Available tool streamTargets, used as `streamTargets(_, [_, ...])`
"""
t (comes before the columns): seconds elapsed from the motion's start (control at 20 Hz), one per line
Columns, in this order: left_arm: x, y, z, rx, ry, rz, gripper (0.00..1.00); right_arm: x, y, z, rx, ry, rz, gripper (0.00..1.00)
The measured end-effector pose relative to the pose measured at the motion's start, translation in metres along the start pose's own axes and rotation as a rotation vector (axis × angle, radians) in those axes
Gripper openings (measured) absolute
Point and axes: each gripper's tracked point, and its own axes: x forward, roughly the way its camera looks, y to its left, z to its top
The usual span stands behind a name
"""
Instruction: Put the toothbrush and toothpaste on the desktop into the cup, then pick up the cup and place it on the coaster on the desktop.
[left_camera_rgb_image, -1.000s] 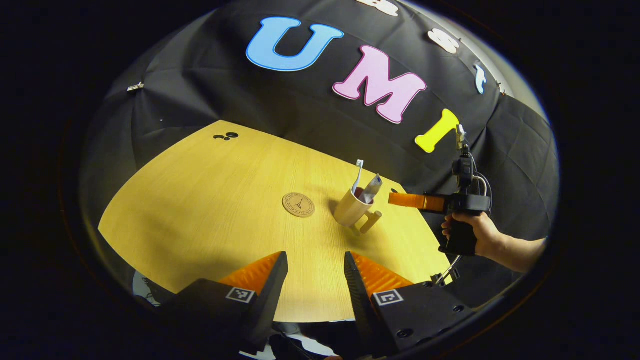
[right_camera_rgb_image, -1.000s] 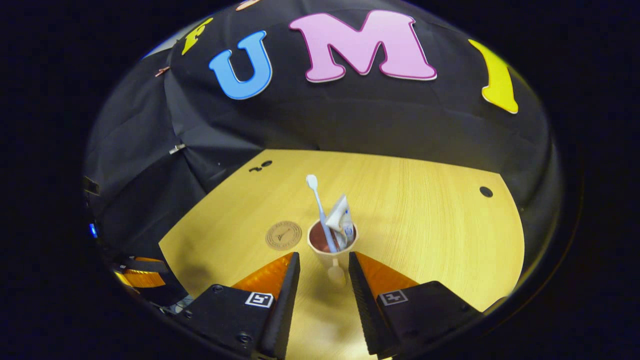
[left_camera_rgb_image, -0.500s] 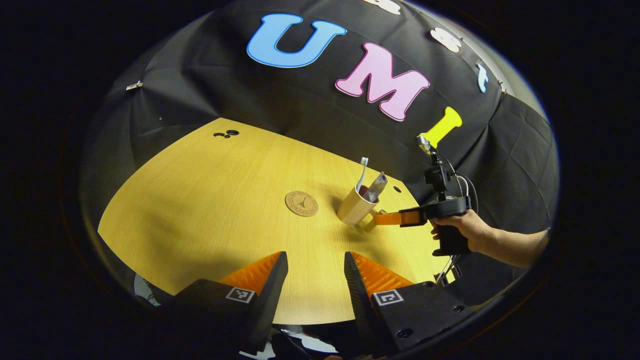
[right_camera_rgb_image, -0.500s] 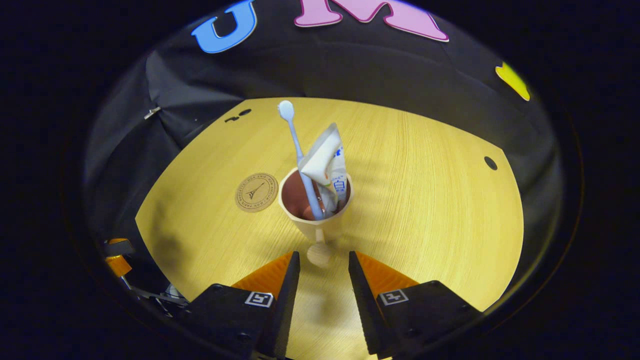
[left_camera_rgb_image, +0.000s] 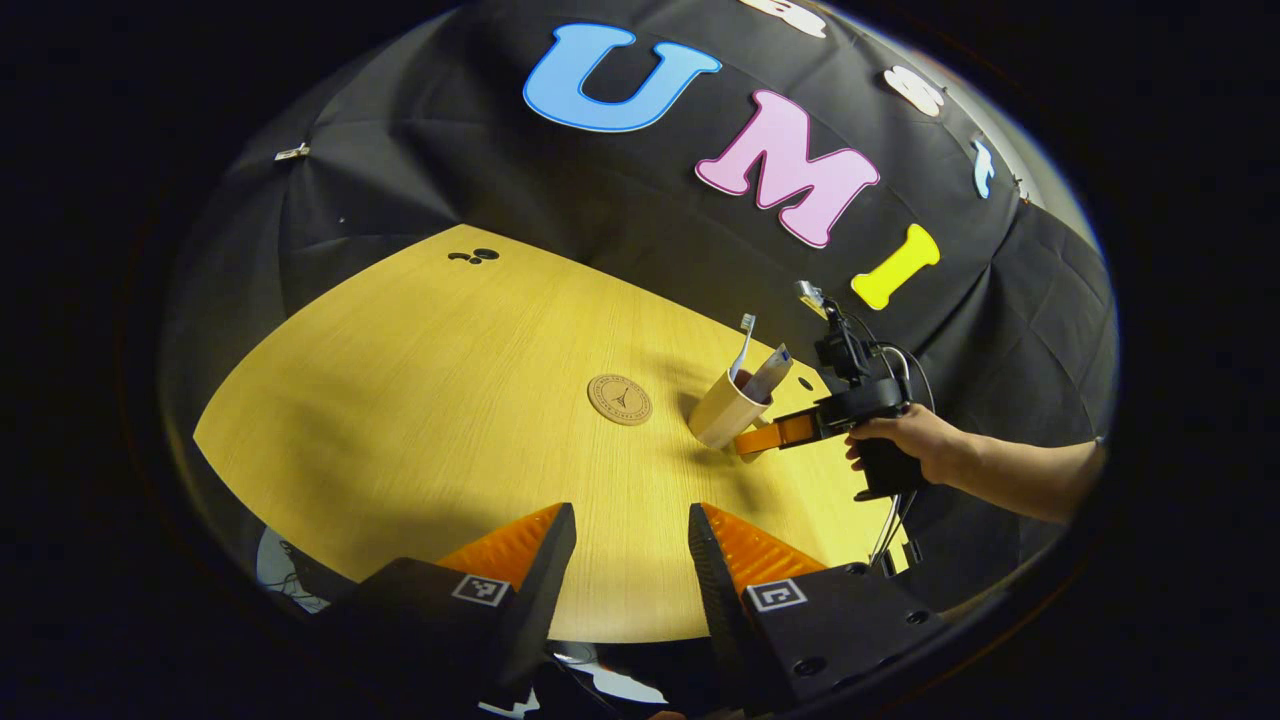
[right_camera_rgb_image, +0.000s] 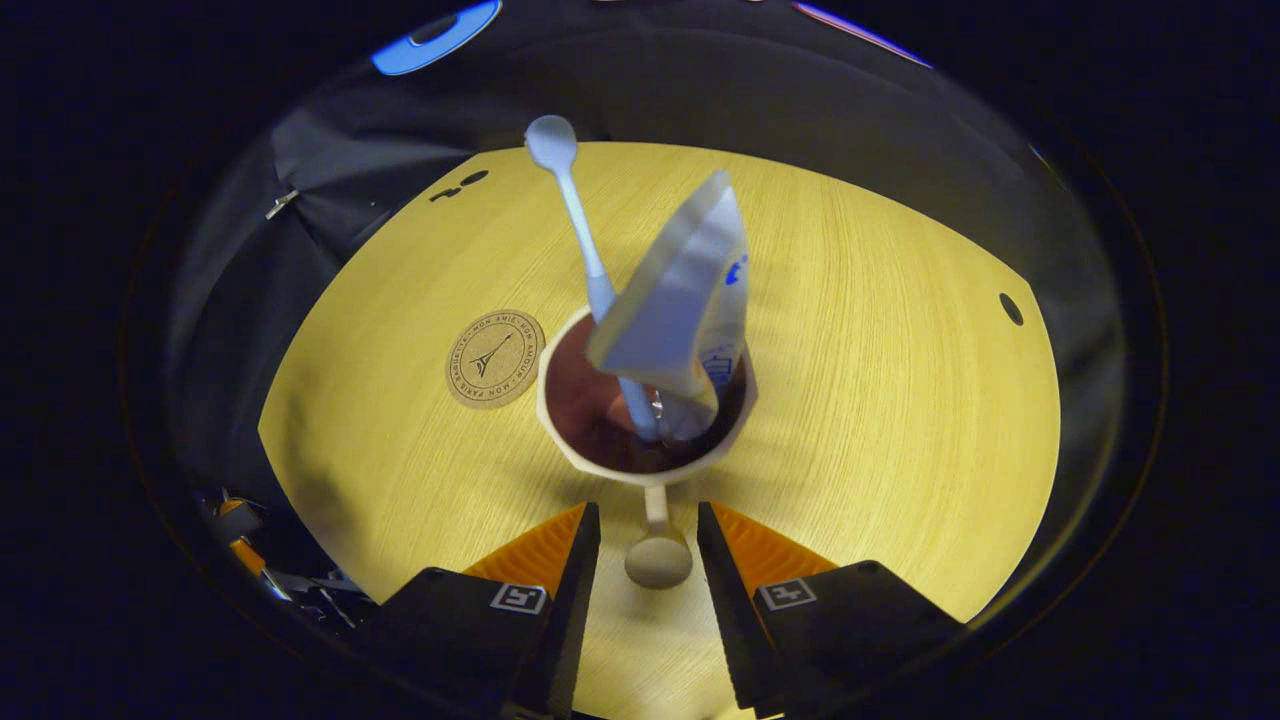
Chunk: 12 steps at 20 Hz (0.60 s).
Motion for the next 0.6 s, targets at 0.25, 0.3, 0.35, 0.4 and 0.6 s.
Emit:
streamTargets(0.25, [-0.006,0.001,-0.002,-0.006,-0.003,0.004,0.71,0.011,-0.001,0.005,0.0,0.047,-0.016,0.61])
streamTargets(0.3, [-0.007,0.003,-0.003,-0.008,-0.003,0.007,0.71,0.012,-0.001,0.006,-0.001,0.057,-0.021,0.61])
streamTargets(0.35, [-0.008,0.005,-0.004,-0.01,-0.003,0.011,0.71,0.014,-0.003,0.006,-0.005,0.067,-0.031,0.61])
streamTargets(0.4, [-0.009,0.007,-0.005,-0.013,-0.003,0.015,0.71,0.013,-0.003,0.006,-0.014,0.082,-0.04,0.57])
streamTargets(0.6, [-0.013,0.016,-0.008,-0.039,-0.006,0.029,0.71,0.018,-0.004,0.003,-0.077,0.136,-0.079,0.47])
